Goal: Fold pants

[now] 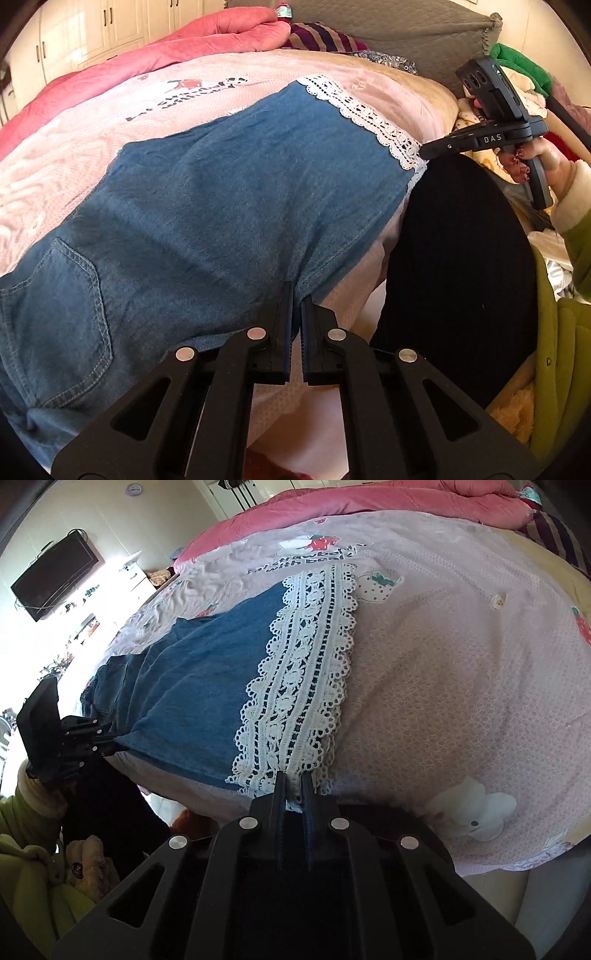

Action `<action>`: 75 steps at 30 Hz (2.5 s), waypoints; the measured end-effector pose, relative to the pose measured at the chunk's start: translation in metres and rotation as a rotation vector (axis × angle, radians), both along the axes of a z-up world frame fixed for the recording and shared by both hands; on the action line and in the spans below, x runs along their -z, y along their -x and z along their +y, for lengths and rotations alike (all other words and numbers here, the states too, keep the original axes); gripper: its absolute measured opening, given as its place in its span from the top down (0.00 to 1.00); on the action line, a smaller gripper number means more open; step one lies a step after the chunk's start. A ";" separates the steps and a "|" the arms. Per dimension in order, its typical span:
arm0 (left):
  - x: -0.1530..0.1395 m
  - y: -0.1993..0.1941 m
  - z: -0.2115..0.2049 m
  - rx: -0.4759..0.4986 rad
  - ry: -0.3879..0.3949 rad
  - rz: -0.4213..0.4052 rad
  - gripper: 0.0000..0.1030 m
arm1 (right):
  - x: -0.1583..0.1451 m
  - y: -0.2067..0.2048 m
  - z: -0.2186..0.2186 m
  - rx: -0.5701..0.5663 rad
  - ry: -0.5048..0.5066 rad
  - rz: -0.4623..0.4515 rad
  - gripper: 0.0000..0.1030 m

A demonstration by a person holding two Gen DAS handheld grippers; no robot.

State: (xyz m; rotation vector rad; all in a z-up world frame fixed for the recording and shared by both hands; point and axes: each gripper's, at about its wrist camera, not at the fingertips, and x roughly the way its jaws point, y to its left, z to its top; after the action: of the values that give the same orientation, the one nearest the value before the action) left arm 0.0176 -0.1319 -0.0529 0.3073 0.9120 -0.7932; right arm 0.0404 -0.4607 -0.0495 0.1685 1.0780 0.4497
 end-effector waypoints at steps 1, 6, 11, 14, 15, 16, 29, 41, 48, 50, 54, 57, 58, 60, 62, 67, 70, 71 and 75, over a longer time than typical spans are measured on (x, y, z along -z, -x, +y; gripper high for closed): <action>0.000 0.000 0.000 -0.001 0.000 -0.002 1.00 | 0.000 0.000 0.001 -0.002 0.010 0.003 0.93; 0.012 -0.005 0.000 -0.021 -0.004 0.017 0.98 | 0.005 -0.004 0.004 0.010 0.048 0.036 0.89; 0.012 -0.005 0.003 -0.018 0.037 0.035 0.92 | -0.015 -0.002 -0.001 0.070 0.032 -0.007 0.79; 0.011 0.000 0.004 0.005 0.077 0.070 0.66 | -0.038 -0.002 0.003 0.096 -0.021 -0.088 0.53; 0.009 0.003 0.003 0.012 0.075 0.057 0.65 | -0.045 -0.003 0.010 0.085 -0.038 -0.114 0.52; 0.006 0.006 0.003 0.014 0.072 0.043 0.64 | -0.048 -0.005 0.017 0.066 -0.047 -0.127 0.52; -0.037 -0.016 0.146 -0.568 0.048 -0.007 0.47 | -0.011 -0.047 0.096 -0.071 -0.028 -0.015 0.45; -0.032 -0.046 0.182 -0.596 0.158 0.023 0.47 | -0.033 -0.010 0.121 -0.181 0.068 -0.122 0.42; -0.072 -0.020 0.221 -0.748 0.188 -0.080 0.28 | -0.041 -0.003 0.232 -0.534 0.010 -0.173 0.40; -0.065 -0.020 0.232 -0.787 0.169 -0.032 0.27 | -0.035 -0.004 0.259 -0.598 0.024 -0.174 0.40; -0.040 -0.029 0.247 -0.821 0.209 0.123 0.27 | -0.021 0.002 0.305 -0.712 0.066 -0.180 0.40; -0.032 -0.034 0.252 -0.833 0.274 0.164 0.44 | -0.014 0.005 0.317 -0.729 0.113 -0.187 0.40; -0.031 -0.036 0.252 -0.825 0.288 0.172 0.62 | -0.012 0.004 0.317 -0.726 0.116 -0.182 0.40; -0.031 -0.041 0.248 -0.818 0.267 0.159 0.67 | -0.008 0.002 0.315 -0.719 0.115 -0.174 0.40; -0.034 -0.047 0.244 -0.806 0.240 0.140 0.73 | -0.004 -0.002 0.314 -0.696 0.123 -0.168 0.47; -0.072 -0.066 0.231 -0.719 0.282 0.008 0.75 | -0.006 -0.007 0.318 -0.651 0.136 -0.212 0.90; -0.071 -0.071 0.231 -0.706 0.264 -0.028 0.75 | -0.007 -0.003 0.321 -0.655 0.139 -0.235 0.91; -0.064 -0.070 0.234 -0.708 0.269 -0.016 0.75 | -0.005 -0.001 0.323 -0.668 0.161 -0.250 0.91; -0.026 -0.061 0.259 -0.764 0.284 0.101 0.72 | 0.006 0.010 0.328 -0.705 0.203 -0.263 0.86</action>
State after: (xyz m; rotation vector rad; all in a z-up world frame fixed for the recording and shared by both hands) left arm 0.0785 0.1267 -0.0265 -0.3271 0.9035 -0.2187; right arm 0.0304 -0.1322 -0.0550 -0.4568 0.8937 0.9582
